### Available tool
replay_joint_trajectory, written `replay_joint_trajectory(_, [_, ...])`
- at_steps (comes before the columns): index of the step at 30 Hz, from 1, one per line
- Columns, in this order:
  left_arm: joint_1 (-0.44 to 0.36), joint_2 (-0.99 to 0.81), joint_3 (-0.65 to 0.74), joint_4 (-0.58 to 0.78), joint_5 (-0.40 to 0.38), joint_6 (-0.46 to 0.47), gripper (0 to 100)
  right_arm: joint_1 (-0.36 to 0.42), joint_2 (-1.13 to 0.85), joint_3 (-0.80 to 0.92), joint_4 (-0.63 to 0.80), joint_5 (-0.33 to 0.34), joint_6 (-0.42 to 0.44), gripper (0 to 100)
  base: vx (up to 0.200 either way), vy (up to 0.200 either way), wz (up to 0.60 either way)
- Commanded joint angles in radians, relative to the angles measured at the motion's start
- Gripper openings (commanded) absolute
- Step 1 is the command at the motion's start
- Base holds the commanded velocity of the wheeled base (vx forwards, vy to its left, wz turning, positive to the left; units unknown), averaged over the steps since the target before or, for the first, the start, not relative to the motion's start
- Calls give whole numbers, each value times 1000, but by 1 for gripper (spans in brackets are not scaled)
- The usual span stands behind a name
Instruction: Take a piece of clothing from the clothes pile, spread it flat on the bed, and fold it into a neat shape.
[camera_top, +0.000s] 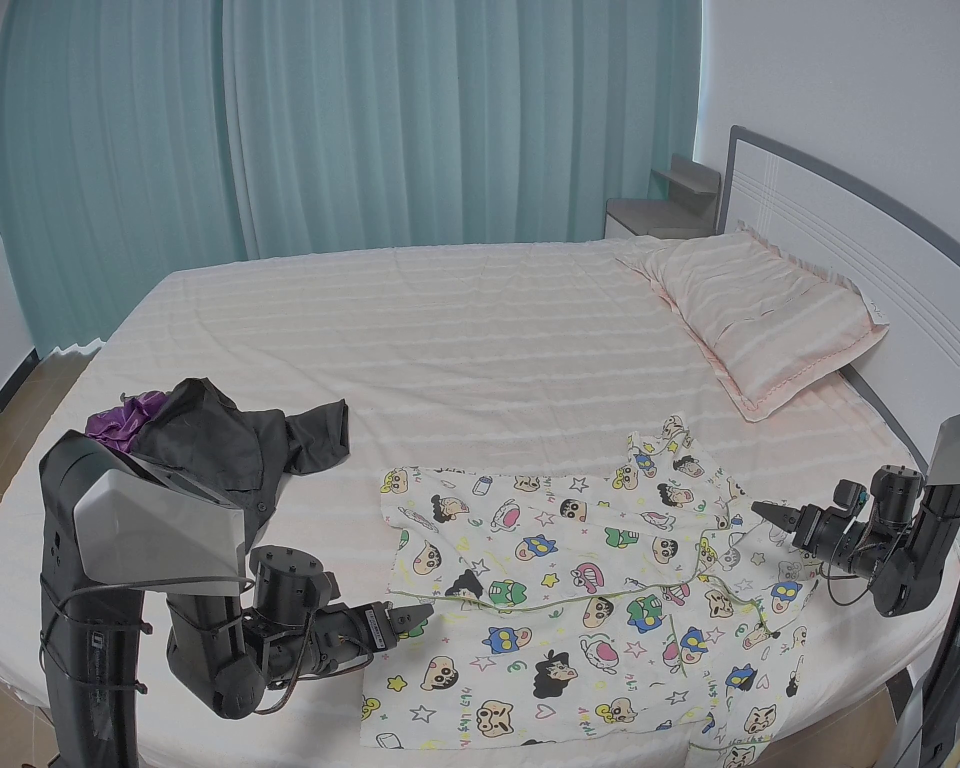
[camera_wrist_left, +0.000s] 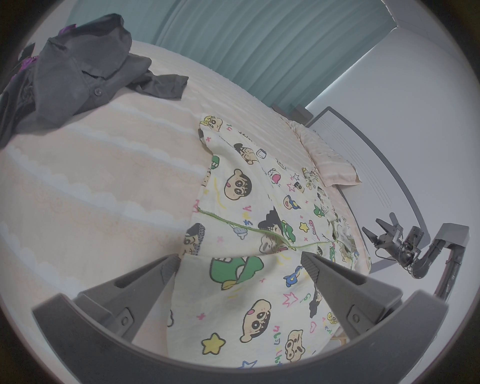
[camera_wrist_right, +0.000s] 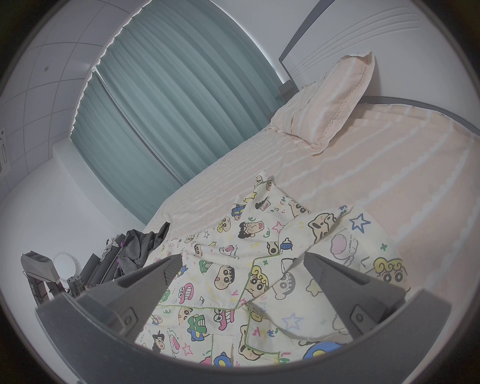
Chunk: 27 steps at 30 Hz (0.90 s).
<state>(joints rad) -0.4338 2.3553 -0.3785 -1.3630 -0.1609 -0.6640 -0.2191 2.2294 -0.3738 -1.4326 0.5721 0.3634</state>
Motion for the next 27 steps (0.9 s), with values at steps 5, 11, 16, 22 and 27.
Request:
replay_joint_trajectory(5, [-5,9,0,-5,-72,-6,100,0,6,0,0,2,0,100,0,0,0])
replay_joint_trajectory(11, [1,-1,-22,-10,-120,-37,100,-2,7,-2,-2,0,0,100,0,0,0])
replay_joint_trajectory(16, [-9,-47,-13,-8,-184,-120,100,-3,6,-2,-2,2,0,100,0,0,0])
replay_joint_trajectory(22, [-77,-79,58,-11,-215,-114,100,-3,9,-2,-2,2,0,100,0,0,0])
replay_joint_trajectory(27, [-123,-68,118,-10,-207,1,100,-3,7,-2,-2,2,0,100,0,0,0])
